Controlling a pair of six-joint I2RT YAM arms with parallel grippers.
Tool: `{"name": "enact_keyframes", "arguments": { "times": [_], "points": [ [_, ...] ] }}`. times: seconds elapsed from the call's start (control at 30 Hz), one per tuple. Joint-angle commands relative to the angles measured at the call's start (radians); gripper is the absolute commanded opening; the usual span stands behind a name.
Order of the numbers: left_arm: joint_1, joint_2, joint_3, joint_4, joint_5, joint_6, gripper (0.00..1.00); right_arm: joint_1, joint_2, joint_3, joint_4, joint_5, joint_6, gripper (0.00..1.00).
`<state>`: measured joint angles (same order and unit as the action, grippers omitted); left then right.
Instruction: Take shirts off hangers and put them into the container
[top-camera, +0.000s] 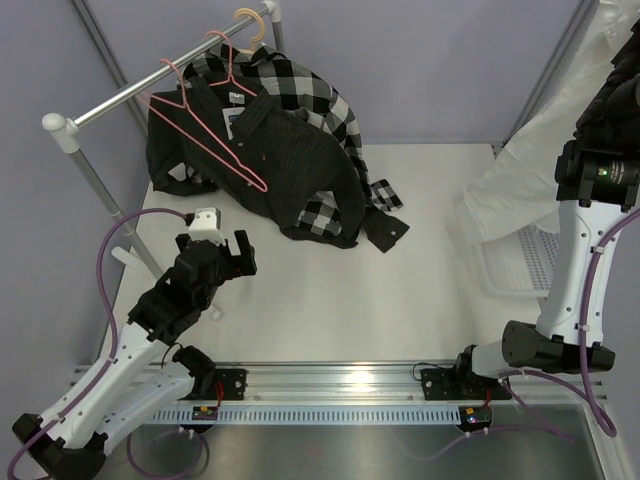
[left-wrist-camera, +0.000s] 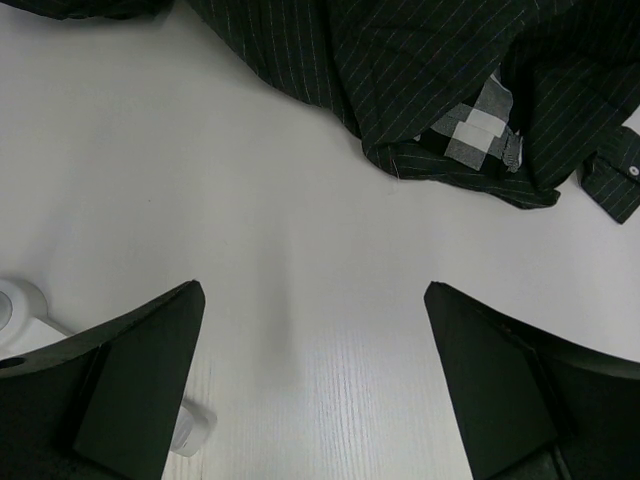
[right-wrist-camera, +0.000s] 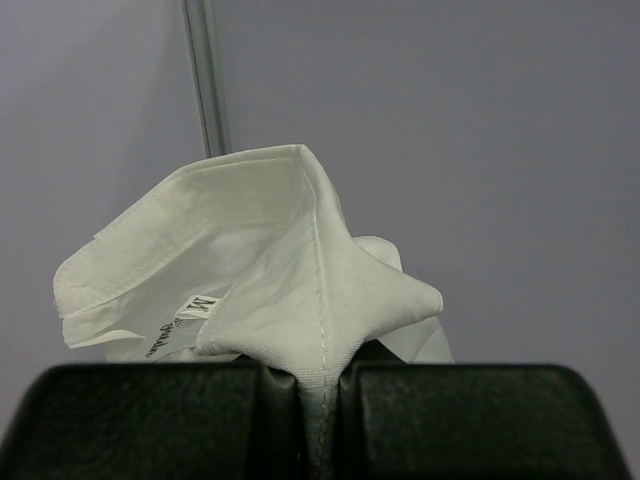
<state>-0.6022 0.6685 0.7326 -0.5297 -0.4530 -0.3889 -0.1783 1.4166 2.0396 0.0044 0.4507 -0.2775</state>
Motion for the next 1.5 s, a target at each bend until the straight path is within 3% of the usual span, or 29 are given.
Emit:
{"name": "enact_keyframes", "arguments": {
  "times": [0.0,0.43,0.67,0.87,0.97,1.27,1.47],
  "points": [
    [0.001,0.005,0.002,0.028,-0.004,-0.001,0.99,-0.044,0.022,0.034,0.052,0.011,0.050,0.00],
    [0.002,0.029,-0.001,0.028,-0.006,-0.001,0.99,-0.109,0.081,0.169,0.055,-0.015,0.100,0.00],
    [0.002,0.026,0.001,0.027,-0.010,0.001,0.99,-0.109,0.076,0.110,0.081,-0.017,0.078,0.00],
    [0.002,0.019,0.002,0.027,-0.006,0.001,0.99,-0.109,-0.002,-0.163,0.146,-0.009,0.104,0.00],
    [0.002,0.011,0.002,0.028,-0.003,0.001,0.99,-0.109,-0.056,-0.397,0.187,0.005,0.147,0.00],
    [0.002,-0.006,0.004,0.028,0.008,0.001,0.99,-0.109,-0.162,-0.806,0.195,0.009,0.408,0.00],
    [0.002,-0.018,0.007,0.027,0.017,0.002,0.99,-0.109,-0.174,-0.926,-0.035,0.054,0.696,0.00]
  ]
}}
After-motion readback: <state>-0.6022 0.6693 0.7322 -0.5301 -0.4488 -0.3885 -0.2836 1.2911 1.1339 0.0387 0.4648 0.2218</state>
